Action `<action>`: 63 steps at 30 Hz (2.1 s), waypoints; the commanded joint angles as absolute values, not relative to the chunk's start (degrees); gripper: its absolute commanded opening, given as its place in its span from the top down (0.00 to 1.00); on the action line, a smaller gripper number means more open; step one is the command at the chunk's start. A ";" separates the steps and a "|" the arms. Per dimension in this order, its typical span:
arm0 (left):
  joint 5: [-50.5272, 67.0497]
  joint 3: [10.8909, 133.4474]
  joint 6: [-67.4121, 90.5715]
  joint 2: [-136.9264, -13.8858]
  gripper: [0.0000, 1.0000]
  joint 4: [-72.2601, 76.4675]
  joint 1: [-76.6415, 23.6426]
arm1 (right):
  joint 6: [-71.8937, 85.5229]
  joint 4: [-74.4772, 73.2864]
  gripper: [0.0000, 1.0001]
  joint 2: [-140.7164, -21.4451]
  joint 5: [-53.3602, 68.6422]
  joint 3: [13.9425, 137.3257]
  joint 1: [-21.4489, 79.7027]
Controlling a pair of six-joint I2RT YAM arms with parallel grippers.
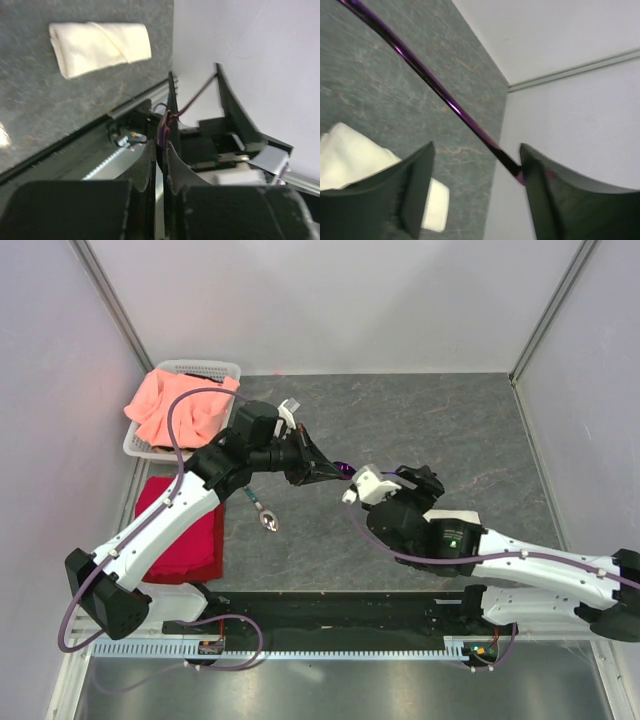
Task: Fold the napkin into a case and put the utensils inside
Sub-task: Pass from the right arm to the left, then insert the spoon into the folded napkin.
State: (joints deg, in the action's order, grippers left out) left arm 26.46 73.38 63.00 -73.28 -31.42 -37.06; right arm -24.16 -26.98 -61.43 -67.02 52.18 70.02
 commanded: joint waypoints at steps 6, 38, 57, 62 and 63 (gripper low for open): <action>11.35 71.64 46.50 -74.88 0.98 -25.58 -37.70 | 23.42 -43.41 0.02 -47.56 -56.86 57.84 69.79; -5.71 67.32 58.36 -94.56 0.98 -14.86 -54.23 | 34.27 -42.02 1.00 -62.13 -10.12 42.55 -5.97; -6.77 63.37 58.89 -92.11 0.98 -15.20 -54.67 | 38.32 -37.36 1.00 -66.10 -10.81 37.53 -8.35; -6.95 64.16 59.15 -93.77 0.98 -15.03 -54.75 | 38.94 -36.56 1.00 -66.88 -9.32 36.12 -8.35; -6.77 64.16 59.50 -94.13 0.98 -14.86 -54.67 | 39.11 -36.48 1.00 -66.88 -9.49 35.95 -8.26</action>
State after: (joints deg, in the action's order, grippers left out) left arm -4.71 63.37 56.95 -95.07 -17.37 -54.41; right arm 37.60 -38.09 -66.52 -10.20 36.82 -8.10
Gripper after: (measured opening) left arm 0.062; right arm 0.007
